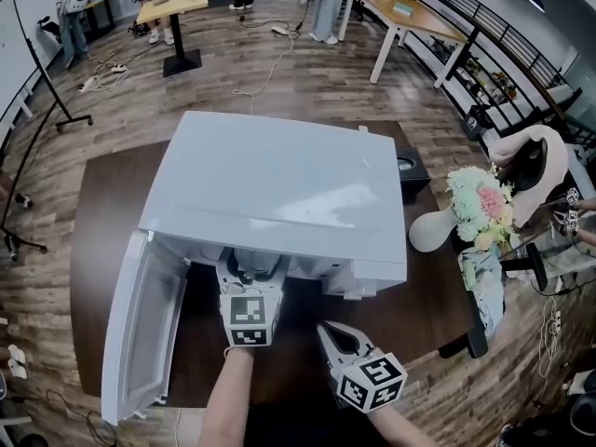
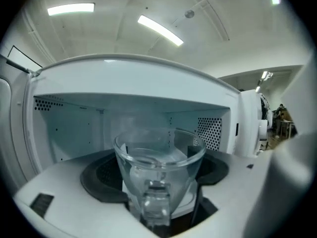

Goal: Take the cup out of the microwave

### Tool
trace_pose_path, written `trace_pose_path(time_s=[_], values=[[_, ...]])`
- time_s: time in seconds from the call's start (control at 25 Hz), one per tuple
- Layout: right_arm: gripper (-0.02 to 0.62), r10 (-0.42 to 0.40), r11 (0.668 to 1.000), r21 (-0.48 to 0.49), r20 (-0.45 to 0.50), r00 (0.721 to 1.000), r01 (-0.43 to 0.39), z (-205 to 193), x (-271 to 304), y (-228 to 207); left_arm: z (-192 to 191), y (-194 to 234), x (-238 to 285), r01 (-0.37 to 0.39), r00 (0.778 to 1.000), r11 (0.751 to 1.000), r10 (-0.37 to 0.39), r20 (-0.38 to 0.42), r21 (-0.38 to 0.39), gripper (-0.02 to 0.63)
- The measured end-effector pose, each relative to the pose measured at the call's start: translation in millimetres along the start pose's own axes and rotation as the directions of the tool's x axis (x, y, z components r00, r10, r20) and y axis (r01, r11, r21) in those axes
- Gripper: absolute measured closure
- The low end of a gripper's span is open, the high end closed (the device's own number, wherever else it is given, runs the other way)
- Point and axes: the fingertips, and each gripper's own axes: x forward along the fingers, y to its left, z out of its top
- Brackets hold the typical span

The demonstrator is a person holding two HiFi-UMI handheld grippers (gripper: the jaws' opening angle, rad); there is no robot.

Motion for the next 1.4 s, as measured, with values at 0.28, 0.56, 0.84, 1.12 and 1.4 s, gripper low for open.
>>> trace_pose_path(time_s=[0.28, 0.56, 0.84, 1.12, 1.4], values=[[0.600, 0.033, 0.999, -0.008, -0.003, 0.999, -0.033, -1.6, -17.7, 10.0, -1.4, -7.2, -25.0, -0.024, 1.000, 1.000, 0.024, -0.010, -0.009, 0.210], [0.600, 0.050, 0.999, 0.004, -0.024, 0.998, -0.049, -12.2, -29.9, 15.6, -8.0, -12.1, -51.8, -0.057, 0.998, 0.998, 0.057, -0.023, -0.015, 0.210], [0.600, 0.067, 0.998, 0.002, -0.016, 0.998, -0.067, -16.6, -36.0, 18.9, -15.6, -10.7, -84.1, -0.093, 0.995, 0.995, 0.093, -0.035, -0.016, 0.210], [0.600, 0.076, 0.997, 0.008, 0.011, 0.997, -0.076, -10.1, -42.0, 21.7, -21.0, -17.2, -118.0, -0.104, 0.994, 0.994, 0.103, -0.049, -0.034, 0.210], [0.601, 0.078, 0.997, -0.014, 0.028, 0.997, -0.077, -5.2, -49.8, 25.7, -20.4, -31.2, -157.7, -0.123, 0.992, 0.991, 0.121, -0.046, -0.048, 0.210]])
